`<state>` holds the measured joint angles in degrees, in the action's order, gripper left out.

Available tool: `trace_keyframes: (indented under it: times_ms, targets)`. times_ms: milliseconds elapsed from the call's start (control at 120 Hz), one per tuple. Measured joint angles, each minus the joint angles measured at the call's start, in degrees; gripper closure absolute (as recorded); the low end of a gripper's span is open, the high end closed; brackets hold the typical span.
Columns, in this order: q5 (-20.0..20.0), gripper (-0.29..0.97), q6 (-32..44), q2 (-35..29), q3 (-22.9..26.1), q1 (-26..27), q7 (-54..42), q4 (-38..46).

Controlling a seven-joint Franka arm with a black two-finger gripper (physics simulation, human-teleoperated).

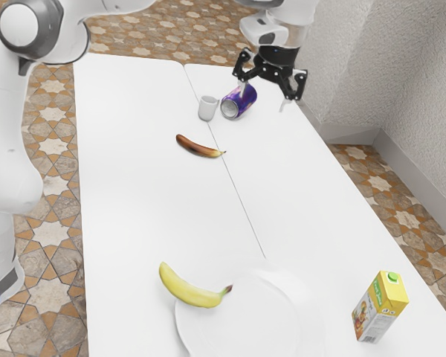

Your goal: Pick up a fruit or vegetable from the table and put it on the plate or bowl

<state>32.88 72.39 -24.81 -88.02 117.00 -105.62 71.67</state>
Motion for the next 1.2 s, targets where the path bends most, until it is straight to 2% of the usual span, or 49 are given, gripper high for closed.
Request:
trace_keyframes:
  times_ms: [58, 142, 200, 375, 575, 642, 842, 942, 1058, 1200]
  targets:
    - [0.0, 0.00, -0.9, -0.2, -0.4, 0.2, 0.1, 1.7]
    - [-2.4, 0.00, -1.6, -0.9, -6.9, 1.8, 0.3, 6.6]
    - [-3.7, 0.00, -2.1, -1.1, -9.3, 2.2, 0.3, 8.0]
    - [-7.3, 0.00, -2.5, -1.1, -9.8, 5.7, 0.8, 8.1]
    - [-7.9, 0.00, -1.8, -1.1, -10.4, 6.9, 1.5, 8.1]
    - [-7.2, 0.00, -1.4, -1.1, -10.5, 6.8, 1.7, 8.1]
    - [-0.9, 0.00, 0.8, -1.1, -10.1, 9.5, 2.4, 8.1]
    - [0.6, 0.00, 1.1, -1.2, -10.4, 9.8, 2.7, 8.5]
    - [1.2, 0.00, -0.3, -1.0, -10.9, 7.5, 6.5, 8.5]
    - [1.3, 0.00, -5.6, -0.5, -9.3, -3.8, 12.7, 8.5]
